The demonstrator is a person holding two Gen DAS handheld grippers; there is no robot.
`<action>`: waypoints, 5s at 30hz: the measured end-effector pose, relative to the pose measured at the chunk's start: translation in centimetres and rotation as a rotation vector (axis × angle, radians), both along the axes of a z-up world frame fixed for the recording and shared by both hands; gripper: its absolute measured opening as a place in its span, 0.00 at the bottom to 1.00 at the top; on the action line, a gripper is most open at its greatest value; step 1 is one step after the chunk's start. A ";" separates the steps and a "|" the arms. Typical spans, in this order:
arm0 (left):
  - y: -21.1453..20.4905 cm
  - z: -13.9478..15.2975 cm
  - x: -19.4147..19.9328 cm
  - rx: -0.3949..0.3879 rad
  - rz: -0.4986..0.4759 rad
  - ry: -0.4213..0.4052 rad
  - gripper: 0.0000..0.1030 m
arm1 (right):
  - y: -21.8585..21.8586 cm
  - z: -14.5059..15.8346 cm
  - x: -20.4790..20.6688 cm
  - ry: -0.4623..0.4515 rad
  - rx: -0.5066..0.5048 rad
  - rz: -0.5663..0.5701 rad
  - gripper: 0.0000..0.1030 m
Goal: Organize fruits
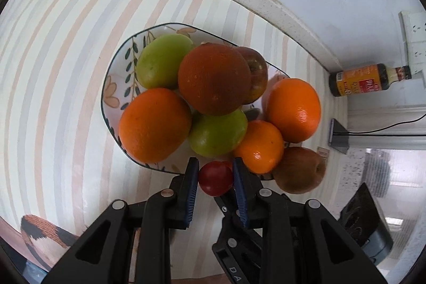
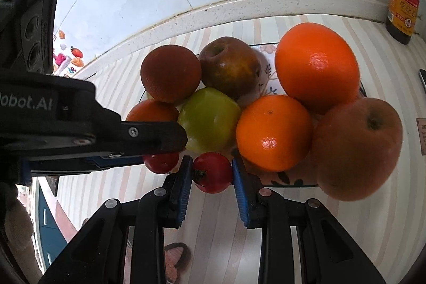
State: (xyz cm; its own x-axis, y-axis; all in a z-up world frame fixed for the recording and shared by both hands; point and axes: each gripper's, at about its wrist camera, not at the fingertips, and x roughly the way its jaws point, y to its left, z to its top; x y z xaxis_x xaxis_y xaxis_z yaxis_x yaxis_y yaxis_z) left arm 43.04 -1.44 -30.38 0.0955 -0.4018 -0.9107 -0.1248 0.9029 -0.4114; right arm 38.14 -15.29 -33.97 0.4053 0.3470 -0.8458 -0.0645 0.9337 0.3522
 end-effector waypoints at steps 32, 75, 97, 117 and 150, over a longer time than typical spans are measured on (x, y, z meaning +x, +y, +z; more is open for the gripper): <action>4.6 2.9 -9.6 0.347 -0.059 -0.109 0.82 | -2.3 1.6 -7.7 0.110 0.061 0.115 0.45; -0.8 4.2 -12.3 0.469 -0.212 -0.089 0.82 | -6.7 4.9 -6.8 0.357 0.027 0.075 0.82; 0.1 22.9 -18.9 0.437 -0.104 -0.299 0.82 | -6.3 30.4 -15.9 -0.039 -0.231 -0.089 0.97; 0.5 25.3 -21.0 0.449 -0.052 -0.388 0.82 | -5.7 33.6 -18.5 -0.107 -0.255 -0.100 0.97; -1.6 23.7 -18.0 0.484 -0.057 -0.437 0.82 | -6.8 30.6 -14.4 -0.099 -0.318 -0.111 0.97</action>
